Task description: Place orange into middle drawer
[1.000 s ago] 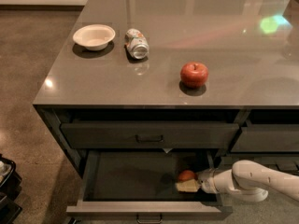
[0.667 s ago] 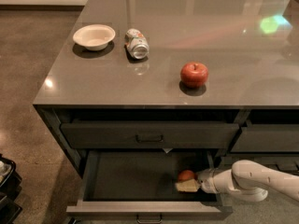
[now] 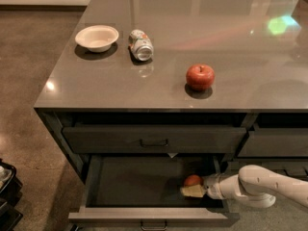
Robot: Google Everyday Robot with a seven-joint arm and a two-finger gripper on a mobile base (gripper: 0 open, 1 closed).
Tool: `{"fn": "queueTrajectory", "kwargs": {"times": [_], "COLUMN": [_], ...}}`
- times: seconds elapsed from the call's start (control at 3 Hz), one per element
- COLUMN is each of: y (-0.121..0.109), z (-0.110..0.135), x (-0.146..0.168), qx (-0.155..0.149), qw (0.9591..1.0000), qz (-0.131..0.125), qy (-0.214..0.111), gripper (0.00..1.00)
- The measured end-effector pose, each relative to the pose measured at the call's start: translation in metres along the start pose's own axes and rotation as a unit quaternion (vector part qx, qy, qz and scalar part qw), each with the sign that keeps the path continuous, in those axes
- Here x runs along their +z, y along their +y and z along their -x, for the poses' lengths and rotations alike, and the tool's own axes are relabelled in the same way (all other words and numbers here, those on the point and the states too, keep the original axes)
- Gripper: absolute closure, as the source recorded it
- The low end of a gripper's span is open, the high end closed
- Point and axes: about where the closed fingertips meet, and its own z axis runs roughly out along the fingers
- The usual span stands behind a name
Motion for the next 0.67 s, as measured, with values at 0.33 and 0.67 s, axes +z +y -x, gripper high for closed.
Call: {"fn": "queueTrajectory", "kwargs": {"times": [0.33,0.67], "y": [0.0,0.0001], "z": [0.0,0.0], "x": [0.0001,0.0001], "qx": [0.0,0.0], "qw": [1.0,1.0], "qz": [0.0,0.0], "qy": [0.0,0.0], "gripper": [0.0,0.0]}}
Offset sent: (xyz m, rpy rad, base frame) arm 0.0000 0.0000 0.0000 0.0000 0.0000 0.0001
